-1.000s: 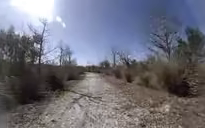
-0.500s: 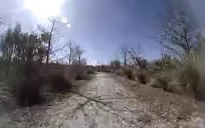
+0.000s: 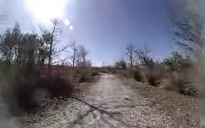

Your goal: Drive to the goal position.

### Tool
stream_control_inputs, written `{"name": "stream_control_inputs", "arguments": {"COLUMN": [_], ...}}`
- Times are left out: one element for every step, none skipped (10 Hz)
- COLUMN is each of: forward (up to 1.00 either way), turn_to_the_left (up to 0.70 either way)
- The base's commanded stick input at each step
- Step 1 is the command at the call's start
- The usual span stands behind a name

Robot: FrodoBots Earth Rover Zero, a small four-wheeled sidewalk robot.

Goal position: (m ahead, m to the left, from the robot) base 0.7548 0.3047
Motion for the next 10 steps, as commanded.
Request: {"name": "stream_control_inputs", "arguments": {"forward": [0.7,0.7,0.7,0.7,0.7,0.7,0.7,0.7,0.7,0.7], "turn_to_the_left": [-0.09,-0.13,-0.16,-0.14,-0.05,-0.08,-0.11,-0.09,-0.06,-0.04]}}
